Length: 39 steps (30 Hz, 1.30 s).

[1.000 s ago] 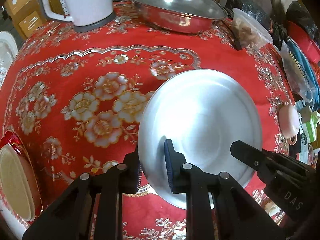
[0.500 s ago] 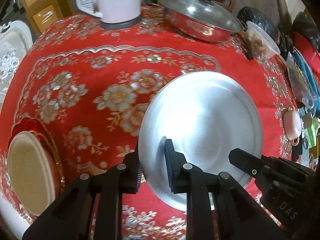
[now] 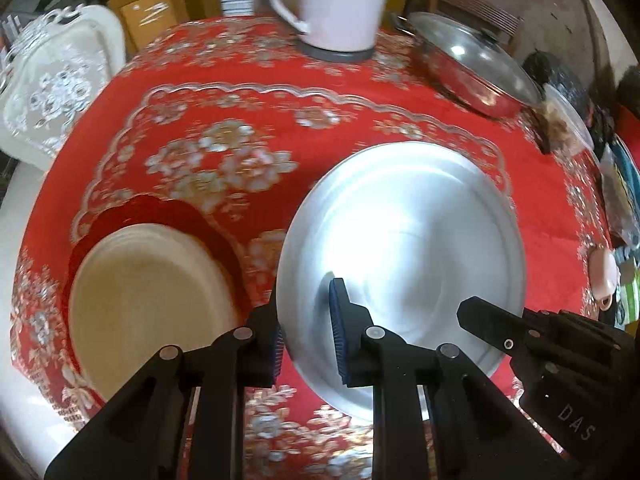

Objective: Organize plates and bowls
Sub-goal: 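Carry the white plate with the left tool onto the stack and open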

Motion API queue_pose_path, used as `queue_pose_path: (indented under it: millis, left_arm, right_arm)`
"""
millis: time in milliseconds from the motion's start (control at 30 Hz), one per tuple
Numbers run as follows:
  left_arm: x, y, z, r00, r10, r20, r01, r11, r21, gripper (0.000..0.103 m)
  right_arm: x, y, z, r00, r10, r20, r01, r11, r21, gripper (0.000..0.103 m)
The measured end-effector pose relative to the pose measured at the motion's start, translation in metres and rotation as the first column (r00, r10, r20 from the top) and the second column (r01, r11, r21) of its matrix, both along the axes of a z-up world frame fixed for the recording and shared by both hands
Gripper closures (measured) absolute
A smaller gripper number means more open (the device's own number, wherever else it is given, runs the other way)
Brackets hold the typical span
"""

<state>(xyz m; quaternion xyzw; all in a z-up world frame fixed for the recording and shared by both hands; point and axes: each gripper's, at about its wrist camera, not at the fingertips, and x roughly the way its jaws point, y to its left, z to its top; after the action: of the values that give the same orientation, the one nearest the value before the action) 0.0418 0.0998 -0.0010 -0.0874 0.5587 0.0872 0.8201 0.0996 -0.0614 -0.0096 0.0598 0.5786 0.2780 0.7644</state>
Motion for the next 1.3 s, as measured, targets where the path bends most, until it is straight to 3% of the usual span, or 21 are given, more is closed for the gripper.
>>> queue_pose_path:
  millis: [733,1300]
  left_arm:
    - [-0.049,0.105,-0.005,0.978,0.209,-0.006,-0.209,0.978,0.028,0.083]
    - [-0.057,0.128,-0.020,0.966,0.258,-0.034,-0.257,0.966,0.029,0.081]
  right_arm:
    - [-0.023,0.130,-0.001,0.975,0.222,0.007,-0.222,0.975,-0.029,0.085]
    - [-0.025,0.164,-0.011,0.958,0.287,-0.019,-0.287,0.957,-0.049,0.080]
